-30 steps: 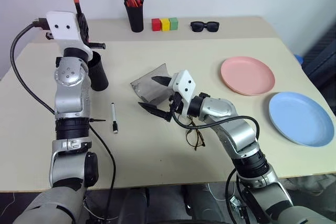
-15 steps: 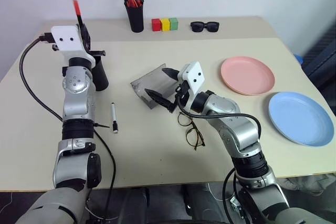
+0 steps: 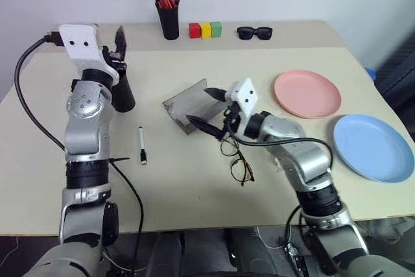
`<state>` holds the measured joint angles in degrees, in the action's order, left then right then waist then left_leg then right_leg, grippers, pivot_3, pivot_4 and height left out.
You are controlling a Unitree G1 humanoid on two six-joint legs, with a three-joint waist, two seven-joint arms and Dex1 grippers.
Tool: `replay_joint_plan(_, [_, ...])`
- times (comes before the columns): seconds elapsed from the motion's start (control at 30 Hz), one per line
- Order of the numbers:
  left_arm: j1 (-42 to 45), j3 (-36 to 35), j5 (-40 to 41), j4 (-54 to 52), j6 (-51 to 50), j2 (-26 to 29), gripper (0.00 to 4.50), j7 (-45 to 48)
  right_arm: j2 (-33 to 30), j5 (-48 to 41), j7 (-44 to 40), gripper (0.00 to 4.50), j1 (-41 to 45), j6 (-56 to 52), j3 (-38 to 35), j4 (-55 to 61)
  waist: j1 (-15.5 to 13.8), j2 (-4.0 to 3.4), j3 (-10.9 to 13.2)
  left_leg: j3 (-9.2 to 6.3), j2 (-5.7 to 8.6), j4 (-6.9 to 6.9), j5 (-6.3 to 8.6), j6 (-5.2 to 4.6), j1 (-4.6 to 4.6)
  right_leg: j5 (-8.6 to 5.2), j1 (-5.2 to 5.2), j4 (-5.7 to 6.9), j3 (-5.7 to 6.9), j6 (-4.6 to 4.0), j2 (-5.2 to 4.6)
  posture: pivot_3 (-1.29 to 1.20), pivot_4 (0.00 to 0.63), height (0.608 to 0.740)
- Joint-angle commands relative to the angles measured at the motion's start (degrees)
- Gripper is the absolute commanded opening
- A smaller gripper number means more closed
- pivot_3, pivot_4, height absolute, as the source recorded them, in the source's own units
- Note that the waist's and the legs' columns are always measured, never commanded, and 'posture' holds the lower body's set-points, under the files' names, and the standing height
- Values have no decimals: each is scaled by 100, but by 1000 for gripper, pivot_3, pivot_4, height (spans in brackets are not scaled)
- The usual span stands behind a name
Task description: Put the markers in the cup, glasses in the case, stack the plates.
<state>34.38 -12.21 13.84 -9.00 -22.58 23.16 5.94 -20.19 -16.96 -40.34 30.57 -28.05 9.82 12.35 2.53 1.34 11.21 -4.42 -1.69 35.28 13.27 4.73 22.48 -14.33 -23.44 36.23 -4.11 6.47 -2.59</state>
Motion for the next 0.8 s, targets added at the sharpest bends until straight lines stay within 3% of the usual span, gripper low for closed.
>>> replay_joint_plan(0.03, [-404, -30, 136, -1262, -1965, 92, 4450, -396, -451, -183, -592, 4500, 15, 117, -171, 69, 15, -1, 1, 0, -1, 0, 0, 0, -3, 0, 0, 1, 0, 0, 3, 0, 150, 740])
replay_joint_plan(0.17, [-367, -79, -224, -2088, -4521, -433, 4450, -1377, -1232, -316, -1537, 4500, -81, 106, -72, 147, 6, 0, 1, -4, -2, 7, 0, -1, -5, -1, 2, 4, -1, 0, 9, 0, 150, 740])
replay_joint_plan(0.3, [-96, -464, -402, -2172, -6511, -1251, 4450, -1655, -1527, -217, -1931, 4500, -34, 294, 45, 51, 2, 2, 1, -6, 1, 27, 0, -1, 0, -3, 13, -4, 0, 4, 8, 0, 150, 740])
replay_joint_plan(0.37, [-120, -666, -593, -1930, -6921, -1607, 4450, -1858, -1462, -131, -1889, 4500, 44, 410, 50, -75, 26, 2, 1, -6, 1, 28, 1, -1, -1, -3, 13, -5, 1, 3, 7, 0, 150, 740])
replay_joint_plan(0.5, [-301, -710, -225, -1506, -6992, -1865, 4450, -1763, -1391, -69, -1878, 4500, 38, 516, 118, -126, 27, 2, 1, -10, 0, 23, 0, 0, -3, -2, 8, 0, 1, 2, 12, 0, 150, 740])
replay_joint_plan(0.6, [-347, -791, -214, -1351, -6992, -1958, 3596, -1923, -1336, -25, -1825, 4500, 19, 564, 138, -138, -4, -1, 0, -10, 2, 23, 1, 1, -3, -2, 11, -3, 1, 2, 7, 0, 150, 740])
replay_joint_plan(0.8, [-215, -817, -47, -1290, -6992, -1844, 734, -1875, -1297, 25, -1740, 4500, -116, 637, 130, -96, -22, 0, 0, -9, 8, 25, 1, 2, -3, -2, 18, -8, 1, 3, -1, 0, 150, 740])
